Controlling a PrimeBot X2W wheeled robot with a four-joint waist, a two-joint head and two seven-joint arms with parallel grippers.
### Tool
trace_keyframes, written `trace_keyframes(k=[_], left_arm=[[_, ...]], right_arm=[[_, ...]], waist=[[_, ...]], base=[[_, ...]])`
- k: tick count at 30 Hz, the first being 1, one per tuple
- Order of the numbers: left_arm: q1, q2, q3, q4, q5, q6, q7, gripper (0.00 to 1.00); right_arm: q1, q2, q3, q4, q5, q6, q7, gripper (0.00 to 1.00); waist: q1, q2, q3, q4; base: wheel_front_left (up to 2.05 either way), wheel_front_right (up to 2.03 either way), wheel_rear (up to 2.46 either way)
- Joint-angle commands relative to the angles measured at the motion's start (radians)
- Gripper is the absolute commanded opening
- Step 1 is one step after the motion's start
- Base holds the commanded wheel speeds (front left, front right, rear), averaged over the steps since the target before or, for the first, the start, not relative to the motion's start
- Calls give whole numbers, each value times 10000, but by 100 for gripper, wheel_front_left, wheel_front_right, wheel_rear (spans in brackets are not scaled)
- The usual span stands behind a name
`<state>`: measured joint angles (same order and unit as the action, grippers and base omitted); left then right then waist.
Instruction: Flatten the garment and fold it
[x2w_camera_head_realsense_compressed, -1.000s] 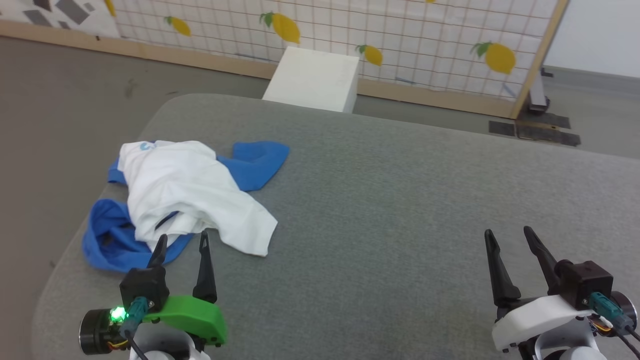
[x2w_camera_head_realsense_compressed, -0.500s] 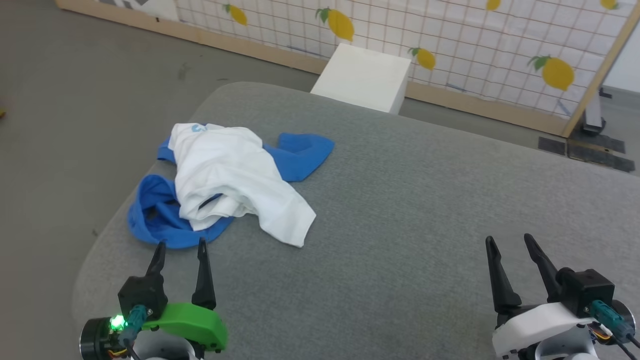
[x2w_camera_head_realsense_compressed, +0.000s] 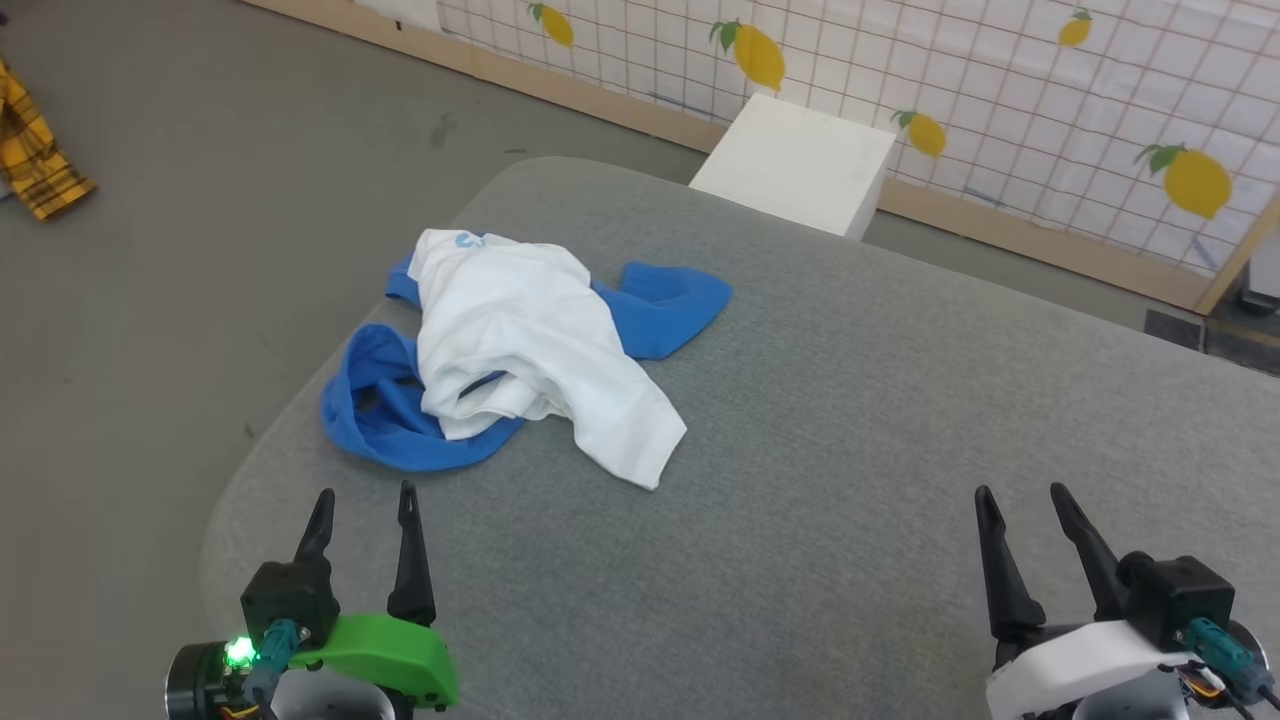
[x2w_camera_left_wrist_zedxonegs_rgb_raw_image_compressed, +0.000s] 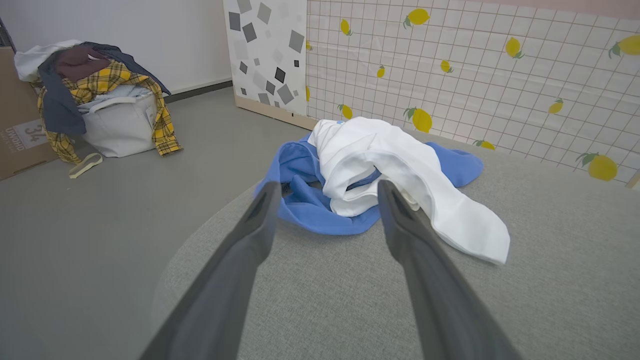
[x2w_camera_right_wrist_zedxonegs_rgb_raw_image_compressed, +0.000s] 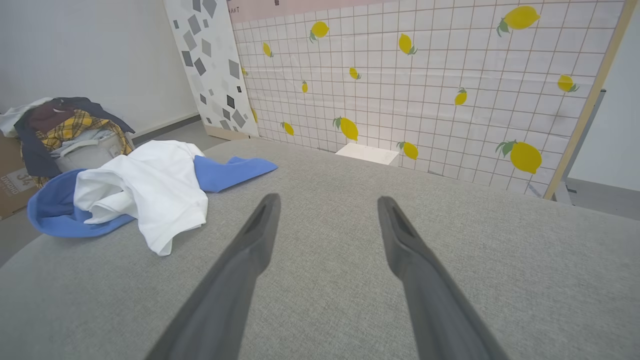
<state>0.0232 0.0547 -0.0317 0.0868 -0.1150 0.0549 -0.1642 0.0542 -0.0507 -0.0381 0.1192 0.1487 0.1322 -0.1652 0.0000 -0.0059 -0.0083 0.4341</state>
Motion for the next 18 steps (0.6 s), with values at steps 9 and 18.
trace_keyframes(k=[9,18], left_arm=[[207,-33,-63,163,-254,115,-285,100],[213,-36,-24,317,-520,103,-471,100]], right_arm=[[248,3,-30,236,264,-11,-272,100],[336,4,-104,368,391,-12,-459,100]], waist=[[0,43,-17,451],[0,47,2,734]], base=[[0,0,0],[0,0,0]])
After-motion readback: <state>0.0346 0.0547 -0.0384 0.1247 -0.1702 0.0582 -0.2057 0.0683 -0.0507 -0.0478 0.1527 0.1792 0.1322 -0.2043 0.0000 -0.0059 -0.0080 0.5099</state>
